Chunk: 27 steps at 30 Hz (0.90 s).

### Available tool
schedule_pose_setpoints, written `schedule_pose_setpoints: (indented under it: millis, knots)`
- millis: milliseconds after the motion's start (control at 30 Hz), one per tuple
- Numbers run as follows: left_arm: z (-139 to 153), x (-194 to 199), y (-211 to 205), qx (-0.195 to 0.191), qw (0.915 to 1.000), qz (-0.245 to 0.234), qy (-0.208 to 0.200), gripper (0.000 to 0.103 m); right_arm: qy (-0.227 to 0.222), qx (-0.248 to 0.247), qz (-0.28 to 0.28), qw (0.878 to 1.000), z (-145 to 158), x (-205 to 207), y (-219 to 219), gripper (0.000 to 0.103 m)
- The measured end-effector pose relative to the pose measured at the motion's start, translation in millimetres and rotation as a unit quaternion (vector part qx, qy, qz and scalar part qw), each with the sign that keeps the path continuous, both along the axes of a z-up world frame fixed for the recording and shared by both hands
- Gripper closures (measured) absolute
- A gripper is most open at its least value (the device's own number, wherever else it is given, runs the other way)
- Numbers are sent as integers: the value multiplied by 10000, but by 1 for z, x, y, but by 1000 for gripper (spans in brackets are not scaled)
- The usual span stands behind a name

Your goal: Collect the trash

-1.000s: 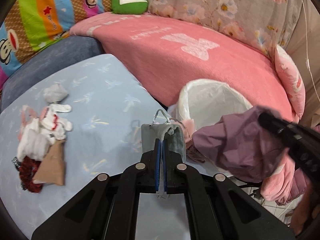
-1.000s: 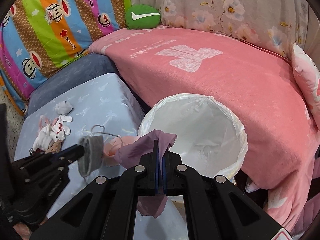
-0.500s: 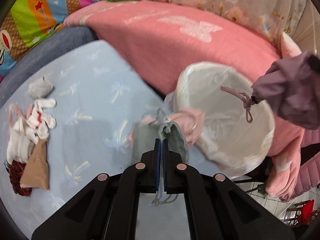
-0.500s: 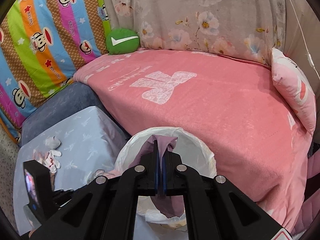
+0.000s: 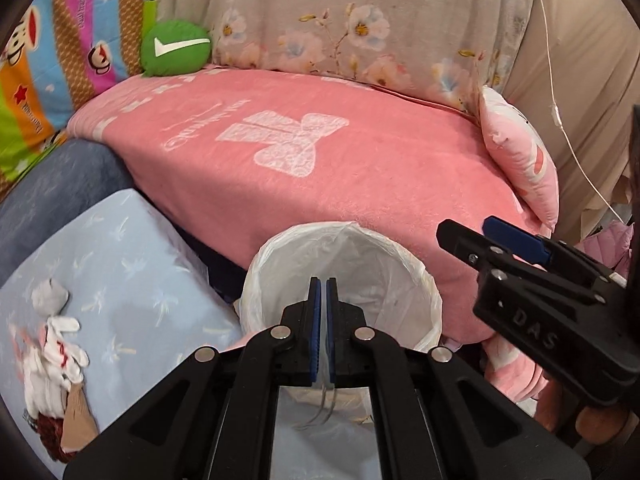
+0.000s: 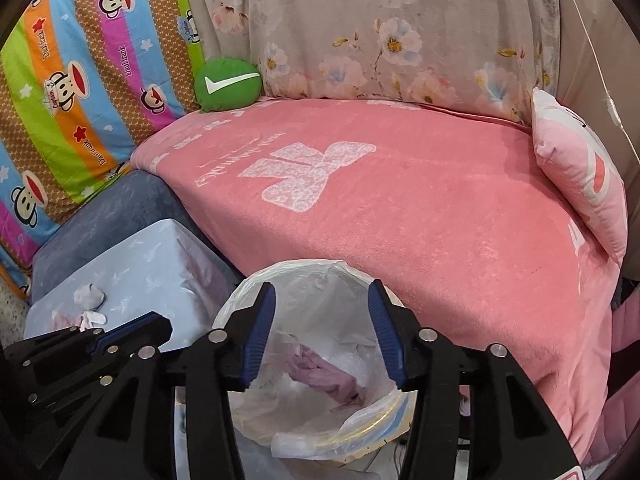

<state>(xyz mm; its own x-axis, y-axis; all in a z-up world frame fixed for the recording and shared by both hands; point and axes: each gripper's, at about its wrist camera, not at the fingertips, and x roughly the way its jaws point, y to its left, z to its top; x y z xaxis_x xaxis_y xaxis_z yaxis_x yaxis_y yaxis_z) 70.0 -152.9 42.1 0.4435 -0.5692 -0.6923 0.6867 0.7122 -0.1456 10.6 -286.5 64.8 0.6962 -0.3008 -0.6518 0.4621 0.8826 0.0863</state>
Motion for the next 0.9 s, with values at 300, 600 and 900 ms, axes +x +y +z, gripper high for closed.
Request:
schedule_pose_setpoints:
  millis: [300,600,900]
  knots:
    - [-2,4,1,8,9998,138,140,72,-91,44,-134,9999,5,-9,-12,45]
    - [-2,16,32,3,9980,619,92,67,64,215,14,9997,-13,-8,-2,45]
    - [-10,19,61,141,9946,1024,36,58,299,339,542,9975,-34,10,41,45]
